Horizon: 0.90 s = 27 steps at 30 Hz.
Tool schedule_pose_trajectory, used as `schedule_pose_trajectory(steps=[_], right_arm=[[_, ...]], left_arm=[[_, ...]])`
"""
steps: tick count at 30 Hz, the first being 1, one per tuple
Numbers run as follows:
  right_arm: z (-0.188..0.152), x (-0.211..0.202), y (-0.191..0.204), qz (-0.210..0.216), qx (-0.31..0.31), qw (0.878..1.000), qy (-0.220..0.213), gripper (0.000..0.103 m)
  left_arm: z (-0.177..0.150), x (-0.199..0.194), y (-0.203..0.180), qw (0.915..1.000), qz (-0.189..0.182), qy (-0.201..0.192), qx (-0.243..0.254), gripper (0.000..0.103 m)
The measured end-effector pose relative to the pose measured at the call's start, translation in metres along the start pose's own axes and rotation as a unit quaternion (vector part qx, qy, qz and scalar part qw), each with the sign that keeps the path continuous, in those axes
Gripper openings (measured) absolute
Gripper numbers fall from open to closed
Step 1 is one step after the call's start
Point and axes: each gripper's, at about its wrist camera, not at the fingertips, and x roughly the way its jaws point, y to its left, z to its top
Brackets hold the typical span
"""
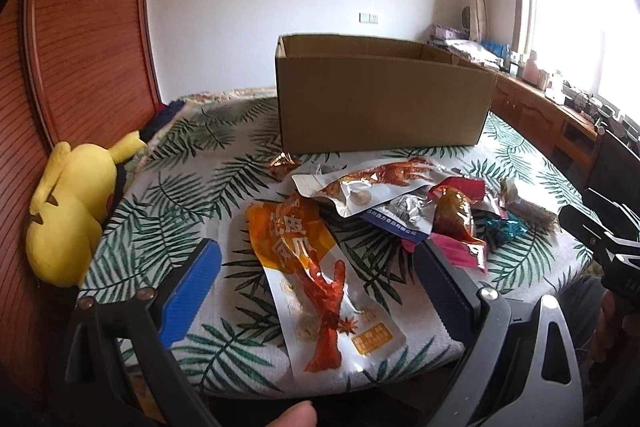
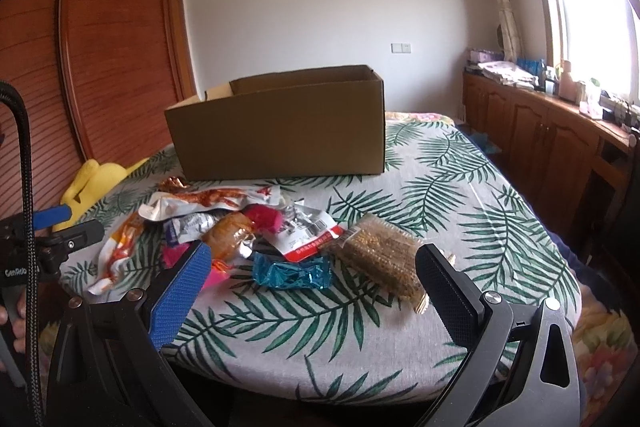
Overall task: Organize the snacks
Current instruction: 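Grasp the granola bar bag with the right tool while the left tool grasps the orange chicken-feet pouch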
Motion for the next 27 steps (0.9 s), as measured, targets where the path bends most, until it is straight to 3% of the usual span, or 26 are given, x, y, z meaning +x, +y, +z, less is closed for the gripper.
schedule_pose_trajectory(steps=[17,23,27], right_arm=[[0.015,0.039,-0.018,0.008,-0.047,0.998,0.042,0.102],[0.020,0.068,-0.037,0.014,-0.071,0.993,0.095,0.095],[0.024,0.081,-0.047,0.020,-0.089,0.988,0.127,0.090]], left_arm=[[0.013,0.061,0.028,0.9953,-0.008,0.094,-0.020,0.096],[0.016,0.074,0.023,0.9926,-0.023,0.118,-0.016,0.096],[0.017,0.080,0.026,0.9907,-0.034,0.130,-0.024,0.090]])
